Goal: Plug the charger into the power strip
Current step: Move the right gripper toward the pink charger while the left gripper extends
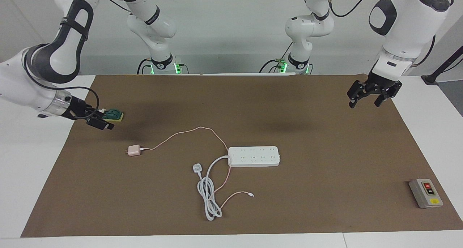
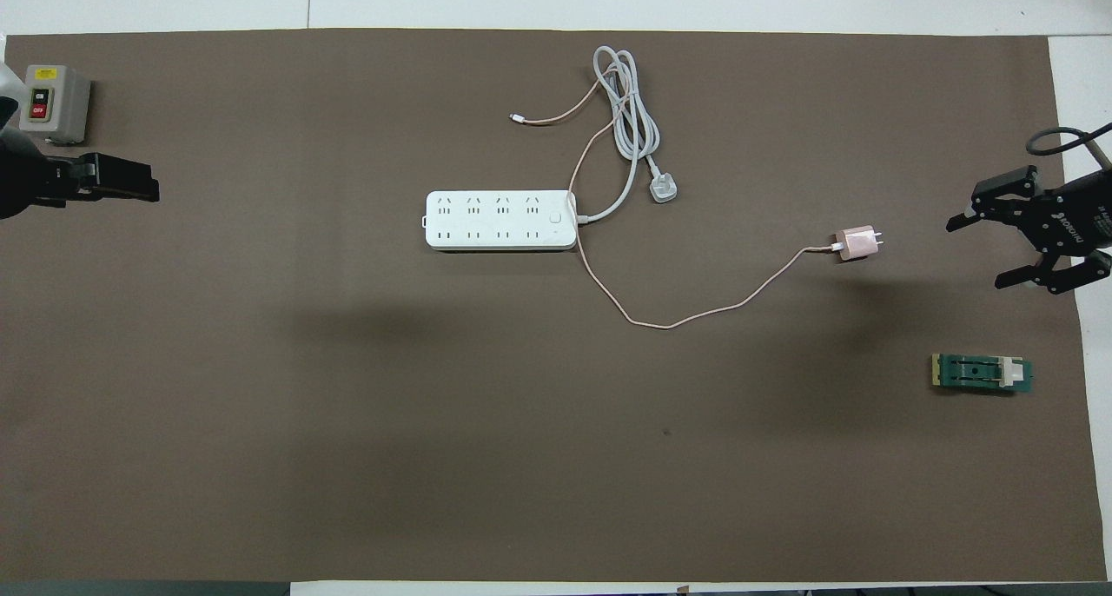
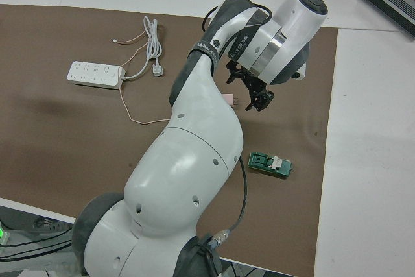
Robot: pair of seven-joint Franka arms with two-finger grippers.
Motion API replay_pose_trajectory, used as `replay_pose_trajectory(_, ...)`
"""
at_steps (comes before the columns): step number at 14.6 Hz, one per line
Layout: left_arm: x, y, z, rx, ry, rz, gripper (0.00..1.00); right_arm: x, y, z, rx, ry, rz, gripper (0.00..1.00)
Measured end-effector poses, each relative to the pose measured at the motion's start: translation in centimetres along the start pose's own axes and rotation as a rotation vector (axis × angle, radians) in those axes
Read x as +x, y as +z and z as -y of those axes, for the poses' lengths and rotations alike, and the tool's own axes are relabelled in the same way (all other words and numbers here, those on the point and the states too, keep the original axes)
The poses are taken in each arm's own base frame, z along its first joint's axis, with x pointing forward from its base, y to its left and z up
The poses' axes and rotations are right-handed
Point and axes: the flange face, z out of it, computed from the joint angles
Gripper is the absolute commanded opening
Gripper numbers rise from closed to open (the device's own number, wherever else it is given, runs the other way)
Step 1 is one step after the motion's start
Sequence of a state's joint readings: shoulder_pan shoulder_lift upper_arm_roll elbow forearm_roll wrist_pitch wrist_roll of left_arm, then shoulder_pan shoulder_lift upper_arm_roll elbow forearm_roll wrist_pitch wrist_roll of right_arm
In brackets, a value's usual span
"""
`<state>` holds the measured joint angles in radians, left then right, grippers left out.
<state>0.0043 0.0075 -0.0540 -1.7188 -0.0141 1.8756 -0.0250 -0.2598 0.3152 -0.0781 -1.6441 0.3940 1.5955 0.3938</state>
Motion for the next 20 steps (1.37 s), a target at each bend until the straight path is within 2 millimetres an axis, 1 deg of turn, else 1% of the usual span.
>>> replay_pose_trajectory(2,-0.2,1.2,-0.1,0.000,0.002,-0.025,1.00,1.3,1.4,0.3,0.017,0.063,0.023,1.00)
replay_pose_trajectory(3,-0.3,1.5,-0.1,0.000,0.002,-0.031,1.00,2.1,2.1,0.5,0.023,0.090,0.024,1.00)
replay_pose_trajectory(7,-0.6,1.1,-0.2,0.000,0.007,-0.044,1.00,4.6,5.0,0.7,0.059,0.214,0.053,1.00)
replay_pose_trajectory(11,-0.9,1.4,-0.4,-0.011,0.006,-0.036,1.00,5.8,7.3,1.2,0.077,0.327,0.086,1.00)
replay_pose_trajectory(14,-1.2,1.8,-0.4,-0.091,-0.035,-0.023,1.00,6.4,8.6,1.0,0.064,0.377,0.105,1.00)
replay_pose_trajectory(16,-1.6,2.0,-0.4,-0.166,-0.028,0.002,1.00,6.9,9.5,0.9,0.057,0.412,0.120,1.00)
replay_pose_trajectory(18,-2.2,2.6,-1.0,-0.267,-0.033,0.040,1.00,7.1,10.1,0.9,0.058,0.446,0.132,1.00)
replay_pose_trajectory(20,-2.7,3.4,-2.0,-0.377,-0.059,0.073,1.00,7.2,10.5,1.4,0.080,0.464,0.136,1.00)
